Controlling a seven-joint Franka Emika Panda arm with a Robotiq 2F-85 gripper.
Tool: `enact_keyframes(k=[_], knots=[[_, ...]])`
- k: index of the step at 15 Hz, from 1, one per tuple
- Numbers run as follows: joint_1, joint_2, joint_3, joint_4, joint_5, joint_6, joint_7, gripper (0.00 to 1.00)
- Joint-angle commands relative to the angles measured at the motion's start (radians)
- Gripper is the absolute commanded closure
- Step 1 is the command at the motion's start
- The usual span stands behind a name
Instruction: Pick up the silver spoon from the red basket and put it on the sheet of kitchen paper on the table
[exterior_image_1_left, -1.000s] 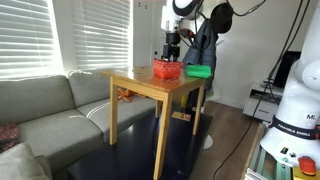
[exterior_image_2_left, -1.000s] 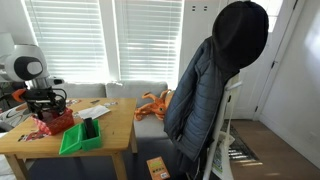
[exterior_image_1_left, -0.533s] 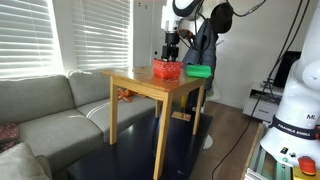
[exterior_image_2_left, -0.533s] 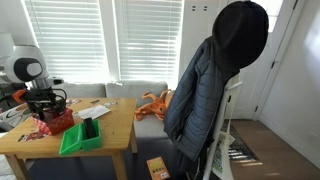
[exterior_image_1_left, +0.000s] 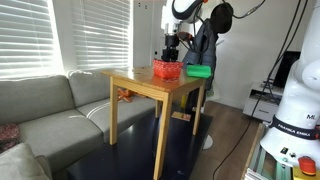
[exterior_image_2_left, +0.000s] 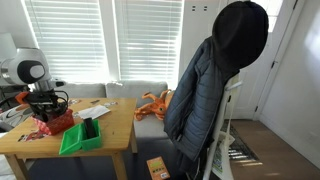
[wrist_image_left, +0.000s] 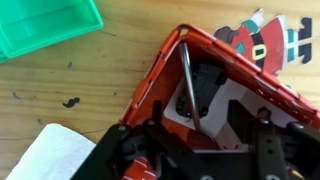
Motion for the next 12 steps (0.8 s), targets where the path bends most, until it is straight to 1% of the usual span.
enact_keyframes(k=[1,2,4,6,7,9,10,12], knots=[[0.000,0.010,-0.008,-0.010,-0.002,0.025,-0.020,0.39],[0.000,0.013,-0.009,-0.011,-0.003,0.026,-0.019,0.45],[0.000,0.015,-0.010,-0.012,-0.003,0.029,-0.019,0.63],[0.000,0.013,-0.011,-0.010,-0.004,0.031,-0.019,0.77],[0.001,0.013,-0.011,-0.009,-0.002,0.028,-0.019,0.86],[0.002,0.012,-0.010,-0.008,0.002,0.022,-0.019,0.98],[0.003,0.011,-0.009,-0.007,0.002,0.019,-0.019,1.00],[0.005,0.006,-0.007,-0.007,0.002,0.016,-0.018,1.00]])
